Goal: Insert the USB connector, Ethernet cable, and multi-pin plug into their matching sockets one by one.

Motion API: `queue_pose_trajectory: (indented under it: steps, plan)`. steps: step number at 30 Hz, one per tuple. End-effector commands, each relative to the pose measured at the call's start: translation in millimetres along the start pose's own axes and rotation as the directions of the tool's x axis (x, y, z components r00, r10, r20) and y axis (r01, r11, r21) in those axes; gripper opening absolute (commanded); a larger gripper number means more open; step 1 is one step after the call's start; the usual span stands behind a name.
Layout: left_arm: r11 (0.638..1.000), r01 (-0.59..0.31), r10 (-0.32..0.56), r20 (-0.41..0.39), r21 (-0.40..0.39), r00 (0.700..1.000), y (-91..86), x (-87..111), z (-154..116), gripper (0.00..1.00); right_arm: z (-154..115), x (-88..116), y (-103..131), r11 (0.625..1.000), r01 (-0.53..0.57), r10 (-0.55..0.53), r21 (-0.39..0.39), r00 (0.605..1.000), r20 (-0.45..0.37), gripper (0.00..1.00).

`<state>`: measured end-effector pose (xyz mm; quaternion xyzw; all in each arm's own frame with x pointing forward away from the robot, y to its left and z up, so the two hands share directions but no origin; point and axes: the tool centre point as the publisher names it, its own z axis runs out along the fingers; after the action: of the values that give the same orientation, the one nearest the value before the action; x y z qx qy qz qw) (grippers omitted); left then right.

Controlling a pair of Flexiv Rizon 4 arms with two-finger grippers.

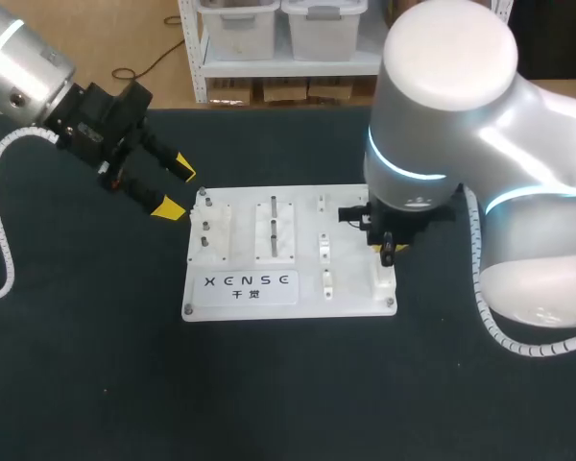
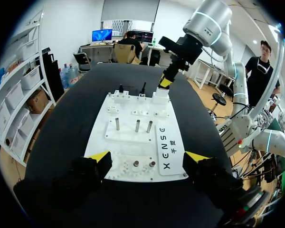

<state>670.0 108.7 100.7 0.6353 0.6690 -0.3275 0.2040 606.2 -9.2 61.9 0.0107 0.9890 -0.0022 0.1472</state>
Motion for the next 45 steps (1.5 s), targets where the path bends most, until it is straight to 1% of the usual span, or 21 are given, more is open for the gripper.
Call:
queue_pose_trajectory:
  steps: [1, 10, 13, 18, 26, 29, 38, 39, 40, 41, 42, 45]
  plan:
    - [1.0, -0.003, 0.003, 0.001, 0.003, 1.0, 1.4, 0.8, 0, 1.0, 1, -1, -3, 1.0, 0.0, 0.0, -0.001, 1.0, 0.009, 0.0]
    - [1.0, -0.003, 0.003, 0.001, 0.003, 1.0, 1.4, 0.8, 0, 1.0, 6, 9, -1, 1.0, 0.01, -0.01, -0.001, 1.0, -0.005, 0.0]
    - [1.0, -0.003, 0.003, 0.001, 0.003, 1.0, 1.4, 0.8, 0, 1.0, 12, 12, -2, 1.0, 0.008, -0.008, 0.009, 1.0, -0.015, 0.0]
    - [1.0, -0.003, 0.003, 0.001, 0.003, 1.0, 1.4, 0.8, 0, 1.0, 29, 13, -4, 0.999, -0.018, 0.019, 0.032, 0.999, -0.033, 0.0]
    - [1.0, -0.003, 0.003, 0.001, 0.003, 1.0, 1.4, 0.8, 0, 1.0, 57, 13, 4, 0.998, -0.036, 0.04, 0.049, 0.996, -0.082, 0.0]
    - [1.0, -0.003, 0.003, 0.001, 0.003, 1.0, 1.4, 0.8, 0, 1.0, 57, 13, 5, 0.998, -0.04, 0.044, 0.045, 0.995, -0.09, 0.0]
    - [1.0, -0.003, 0.003, 0.001, 0.003, 1.0, 1.4, 0.8, 0, 1.0, 44, 5, 1, 0.999, -0.04, 0.041, 0.015, 0.996, -0.078, 0.0]
    - [1.0, -0.003, 0.003, 0.001, 0.003, 1.0, 1.4, 0.8, 0, 1.0, 43, 5, 0, 0.999, -0.04, 0.041, 0.012, 0.996, -0.077, 0.14]
    - [1.0, -0.003, 0.003, 0.001, 0.003, 1.0, 1.4, 0.8, 0, 1.0, 42, 4, -1, 0.999, -0.041, 0.042, 0.009, 0.996, -0.076, 0.35]
    - [1.0, -0.003, 0.003, 0.001, 0.003, 1.0, 1.4, 0.8, 0, 1.0, 40, 3, -2, 0.999, -0.041, 0.041, 0.011, 0.997, -0.07, 0.61]
    - [1.0, -0.003, 0.003, 0.001, 0.003, 1.0, 1.4, 0.8, 0, 1.0, 37, 2, -4, 0.999, -0.045, 0.045, 0.006, 0.997, -0.066, 1.0]
    - [1.0, -0.003, 0.003, 0.001, 0.003, 1.0, 1.4, 0.8, 0, 1.0, 25, -5, -8, 0.998, -0.061, 0.061, -0.003, 0.997, -0.042, 1.0]
